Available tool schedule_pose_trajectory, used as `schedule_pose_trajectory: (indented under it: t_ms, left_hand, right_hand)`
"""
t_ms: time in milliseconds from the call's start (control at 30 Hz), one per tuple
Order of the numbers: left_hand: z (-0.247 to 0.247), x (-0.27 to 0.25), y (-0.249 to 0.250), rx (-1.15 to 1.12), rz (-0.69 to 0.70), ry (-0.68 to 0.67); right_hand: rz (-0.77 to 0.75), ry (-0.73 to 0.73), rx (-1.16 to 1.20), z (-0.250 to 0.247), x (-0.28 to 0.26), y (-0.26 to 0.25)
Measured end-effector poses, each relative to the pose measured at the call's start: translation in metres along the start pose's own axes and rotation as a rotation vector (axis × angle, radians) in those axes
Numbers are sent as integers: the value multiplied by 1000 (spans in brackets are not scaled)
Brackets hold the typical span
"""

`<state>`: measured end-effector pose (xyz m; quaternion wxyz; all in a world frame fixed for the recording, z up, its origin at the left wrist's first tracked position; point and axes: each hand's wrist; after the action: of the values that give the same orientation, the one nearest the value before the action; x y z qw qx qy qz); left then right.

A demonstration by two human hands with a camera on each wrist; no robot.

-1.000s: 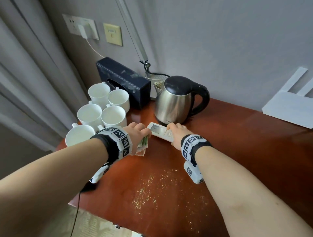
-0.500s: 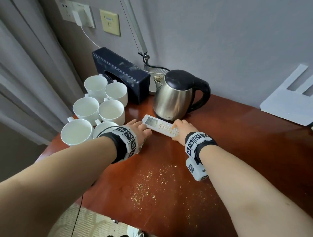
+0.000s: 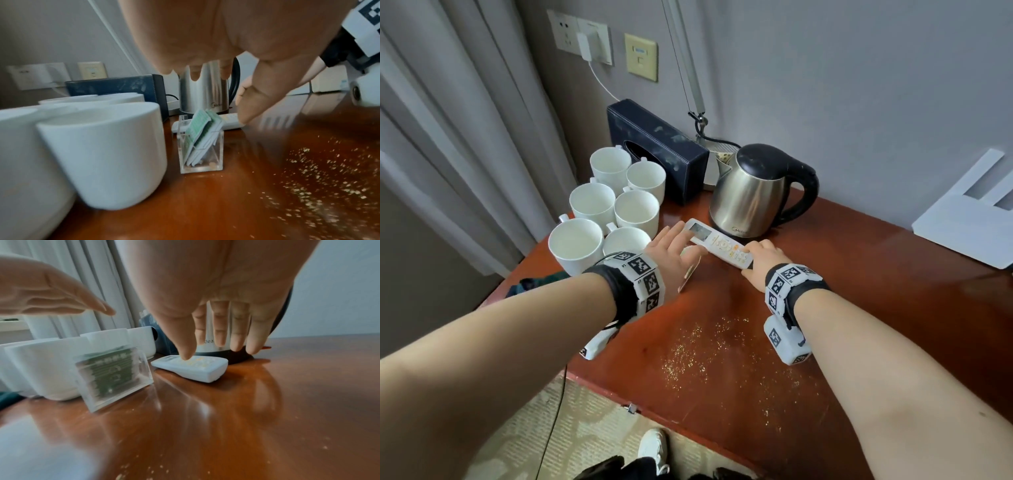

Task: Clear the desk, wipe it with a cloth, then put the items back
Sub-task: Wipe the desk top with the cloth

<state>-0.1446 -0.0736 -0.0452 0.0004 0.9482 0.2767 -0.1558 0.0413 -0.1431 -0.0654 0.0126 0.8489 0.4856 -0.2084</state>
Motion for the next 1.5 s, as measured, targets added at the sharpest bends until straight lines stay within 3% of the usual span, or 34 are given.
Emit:
schedule_pose_trajectory:
  t_ms: [133, 333, 533, 667, 800, 1000, 1067, 1167, 1267, 1367, 1500]
  left_hand:
    - [10, -35, 6, -223, -124, 51]
    - [35, -84, 25, -310, -232, 42]
    - [82, -120, -18, -322, -611, 6]
    - [98, -112, -60, -393, -799, -9]
    - [114, -100, -61, -393, -764, -44]
    - [117, -106, -15, -327, -570, -3]
    - [115, -107, 4, -459, -545, 9]
    - [111, -104, 22, -837, -540, 65]
    - [111, -106, 15, -1102, -677, 180]
    - [118, -117, -3, -912, -784, 216]
    - [135, -120, -1, -634, -633, 109]
  right_hand:
    - [-54, -47, -106, -3, -22, -10]
    - [-235, -201, -189, 13, -62, -30]
    - [-350, -262, -189, 34, -92, -40]
    - [-389, -325, -182, 42, -90, -49]
    - [-396, -323, -169, 49, -79, -59]
    - [-412, -250, -35, 62, -76, -60]
    - [-425, -195, 5, 67, -81, -60]
    - [-557, -189, 3, 78, -95, -67]
    - [-700, -271, -161, 98, -107, -78]
    - [-749, -217, -307, 114, -113, -84]
    - [-651, -277, -154, 99, -116, -74]
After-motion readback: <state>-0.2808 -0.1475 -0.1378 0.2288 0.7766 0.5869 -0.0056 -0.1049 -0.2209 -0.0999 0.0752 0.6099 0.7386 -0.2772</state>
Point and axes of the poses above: each hand's wrist, its own x-axis towards the middle knuckle, its own z-axis out of the palm, y = z × x, and after that the axes turned 3 degrees about x, right-handed
